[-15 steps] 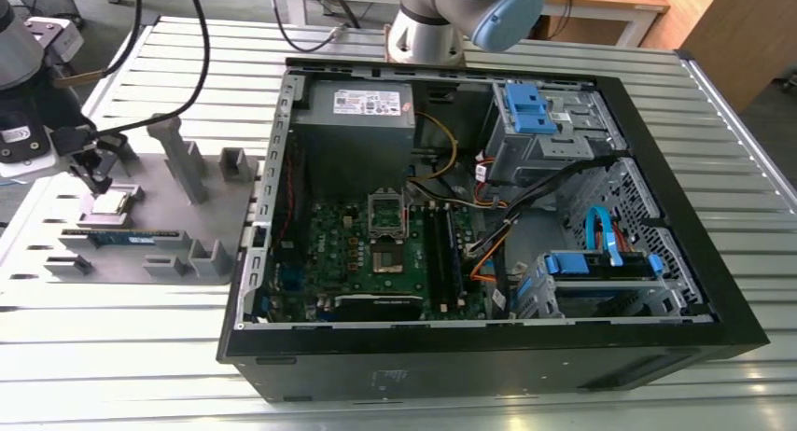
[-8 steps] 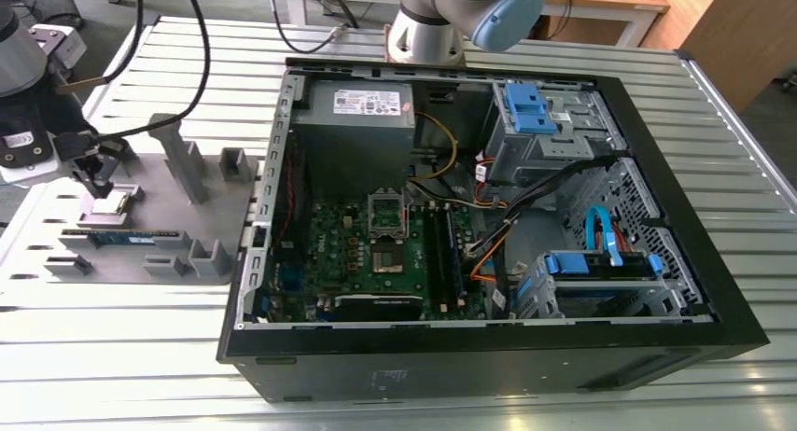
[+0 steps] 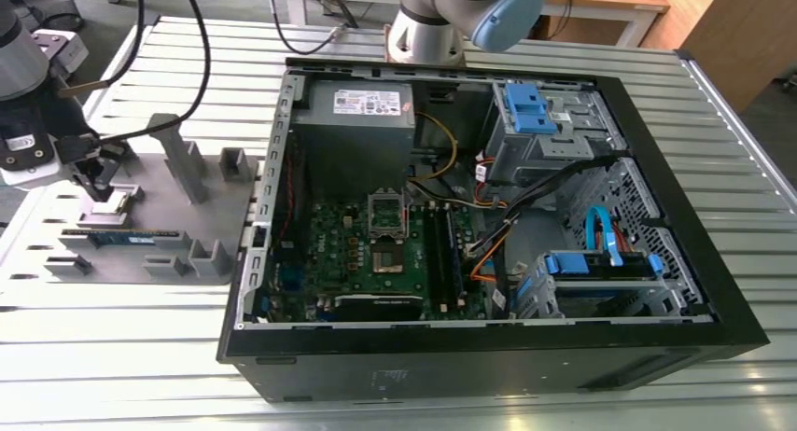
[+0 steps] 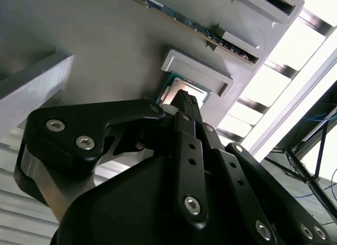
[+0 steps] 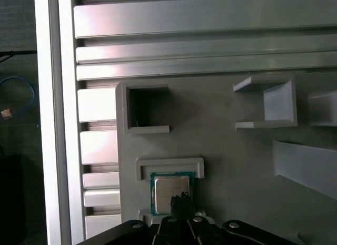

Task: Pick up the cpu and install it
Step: 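Pick up the cpu and move it towards the insertion slot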

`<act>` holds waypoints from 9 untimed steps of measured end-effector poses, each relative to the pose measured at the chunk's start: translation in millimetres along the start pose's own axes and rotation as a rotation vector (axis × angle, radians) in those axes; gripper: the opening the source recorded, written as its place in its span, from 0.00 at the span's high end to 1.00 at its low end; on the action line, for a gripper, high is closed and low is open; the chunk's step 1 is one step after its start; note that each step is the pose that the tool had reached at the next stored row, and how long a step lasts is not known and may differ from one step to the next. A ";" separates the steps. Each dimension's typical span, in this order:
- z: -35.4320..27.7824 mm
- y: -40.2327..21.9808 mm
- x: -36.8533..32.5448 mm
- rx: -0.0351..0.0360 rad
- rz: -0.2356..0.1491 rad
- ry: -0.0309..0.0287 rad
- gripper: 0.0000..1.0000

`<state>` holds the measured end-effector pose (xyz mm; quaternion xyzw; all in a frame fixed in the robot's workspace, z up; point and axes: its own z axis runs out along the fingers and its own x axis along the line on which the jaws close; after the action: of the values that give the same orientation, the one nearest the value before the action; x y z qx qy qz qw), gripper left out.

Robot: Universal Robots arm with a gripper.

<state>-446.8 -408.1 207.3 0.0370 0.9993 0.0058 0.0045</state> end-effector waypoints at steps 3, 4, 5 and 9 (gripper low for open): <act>1.0 0.0 0.0 -0.0006 -0.010 -0.0054 0.89; 1.2 0.0 0.0 -0.0012 -0.016 -0.0077 0.89; 1.4 0.0 0.3 -0.0015 -0.019 -0.0098 0.89; 2.3 -0.3 4.7 -0.0020 -0.019 -0.0153 0.89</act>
<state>-451.5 -407.9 205.0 0.0273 0.9995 0.0065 0.0122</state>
